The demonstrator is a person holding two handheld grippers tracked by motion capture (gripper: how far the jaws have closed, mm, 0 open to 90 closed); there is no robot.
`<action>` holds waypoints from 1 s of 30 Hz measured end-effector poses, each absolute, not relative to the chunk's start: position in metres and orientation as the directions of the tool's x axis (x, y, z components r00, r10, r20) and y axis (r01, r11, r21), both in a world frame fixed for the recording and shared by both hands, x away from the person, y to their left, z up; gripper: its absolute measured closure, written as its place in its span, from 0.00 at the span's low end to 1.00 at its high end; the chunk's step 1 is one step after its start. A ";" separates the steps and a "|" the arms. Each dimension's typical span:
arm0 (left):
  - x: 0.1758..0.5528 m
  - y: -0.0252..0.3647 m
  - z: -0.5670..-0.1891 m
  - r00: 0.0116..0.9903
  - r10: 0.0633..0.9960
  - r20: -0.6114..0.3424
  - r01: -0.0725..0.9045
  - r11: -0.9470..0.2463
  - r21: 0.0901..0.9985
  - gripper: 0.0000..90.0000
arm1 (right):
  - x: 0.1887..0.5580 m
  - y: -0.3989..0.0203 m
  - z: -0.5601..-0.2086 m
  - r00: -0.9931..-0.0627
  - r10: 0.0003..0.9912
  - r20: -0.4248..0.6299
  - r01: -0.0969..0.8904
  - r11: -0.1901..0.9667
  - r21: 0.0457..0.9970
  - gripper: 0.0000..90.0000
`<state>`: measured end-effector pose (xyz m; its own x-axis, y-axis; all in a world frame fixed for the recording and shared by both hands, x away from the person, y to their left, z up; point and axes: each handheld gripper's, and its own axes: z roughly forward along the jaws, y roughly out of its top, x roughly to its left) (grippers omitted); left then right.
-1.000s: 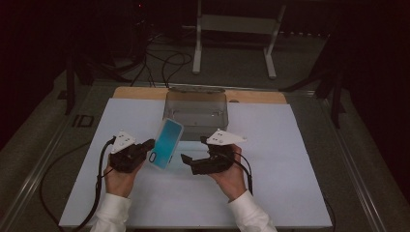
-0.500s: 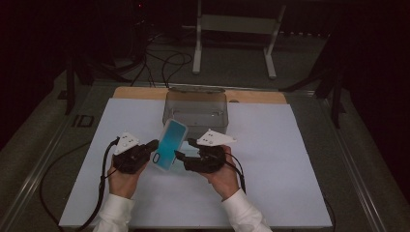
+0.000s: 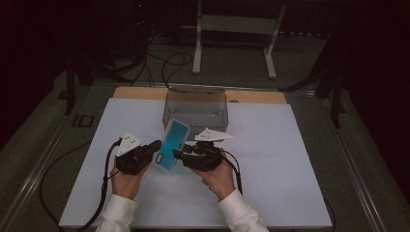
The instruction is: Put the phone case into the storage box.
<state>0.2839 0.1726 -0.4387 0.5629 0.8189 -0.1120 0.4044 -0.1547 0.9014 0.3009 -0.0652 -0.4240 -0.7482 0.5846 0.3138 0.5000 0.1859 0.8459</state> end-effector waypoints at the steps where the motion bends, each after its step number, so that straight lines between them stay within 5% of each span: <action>1: 0.284 0.173 -0.439 0.560 0.821 -0.113 0.404 -0.151 0.902 0.99 | 0.301 -0.065 -0.424 -0.744 0.582 0.328 0.508 0.174 0.843 0.73; 9: 0.283 0.168 -0.442 0.555 0.821 -0.137 0.420 -0.133 0.898 0.99 | 0.302 -0.067 -0.423 -0.714 0.600 0.361 0.527 0.120 0.842 0.86; 24: 0.282 0.160 -0.447 0.548 0.815 -0.188 0.444 -0.092 0.891 0.97 | 0.304 -0.074 -0.418 -0.637 0.643 0.424 0.583 0.042 0.811 0.91; 27: 0.282 0.160 -0.446 0.567 0.803 -0.181 0.440 -0.109 0.891 0.93 | 0.304 -0.074 -0.418 -0.637 0.645 0.422 0.586 0.049 0.809 0.91; 30: 0.282 0.160 -0.444 0.579 0.794 -0.183 0.433 -0.109 0.895 0.77 | 0.304 -0.075 -0.417 -0.639 0.651 0.409 0.578 0.056 0.814 0.91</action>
<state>0.2822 0.1599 -0.4435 0.5793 0.7942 -0.1835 0.4328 -0.1090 0.8949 0.3036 -0.0752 -0.4167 -0.6395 0.6512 0.4087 0.5778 0.0563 0.8143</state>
